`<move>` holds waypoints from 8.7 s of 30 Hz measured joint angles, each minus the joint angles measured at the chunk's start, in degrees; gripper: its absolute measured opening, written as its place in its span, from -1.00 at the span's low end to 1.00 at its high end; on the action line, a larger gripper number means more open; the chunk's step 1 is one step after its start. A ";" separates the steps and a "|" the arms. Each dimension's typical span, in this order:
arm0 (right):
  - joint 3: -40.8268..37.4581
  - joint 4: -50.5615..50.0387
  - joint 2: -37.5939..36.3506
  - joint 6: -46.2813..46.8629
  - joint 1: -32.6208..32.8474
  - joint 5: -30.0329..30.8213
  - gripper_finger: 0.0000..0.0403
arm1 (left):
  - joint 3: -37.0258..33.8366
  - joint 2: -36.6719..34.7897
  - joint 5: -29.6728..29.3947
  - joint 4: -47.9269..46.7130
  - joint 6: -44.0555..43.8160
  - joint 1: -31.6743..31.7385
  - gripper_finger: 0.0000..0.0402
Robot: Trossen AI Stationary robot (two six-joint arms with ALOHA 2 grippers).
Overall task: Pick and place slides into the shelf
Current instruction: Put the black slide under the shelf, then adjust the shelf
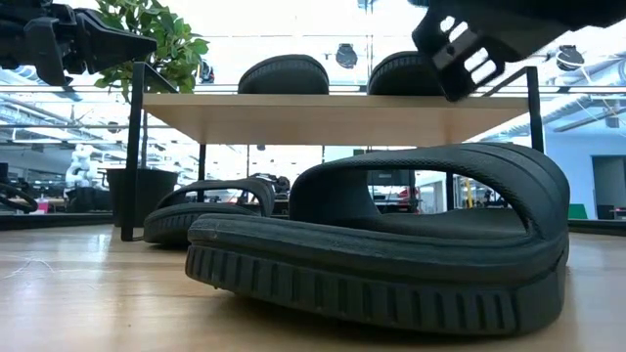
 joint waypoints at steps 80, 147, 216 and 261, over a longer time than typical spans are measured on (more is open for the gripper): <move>6.21 -6.42 10.32 29.72 8.52 4.57 -1.00 | -0.02 0.04 0.20 -2.99 -3.45 3.02 -0.88; 6.08 -9.42 9.69 23.69 1.49 11.12 -1.00 | -0.02 0.04 0.15 -3.17 -4.03 3.02 -0.88; 6.16 -18.74 -3.07 5.75 5.21 22.41 -1.00 | -0.04 0.04 1.17 -4.68 -2.99 3.02 -0.88; -11.34 -62.36 -67.90 5.21 16.02 54.22 -1.00 | 3.63 -0.70 -24.30 4.22 6.86 -2.70 -0.88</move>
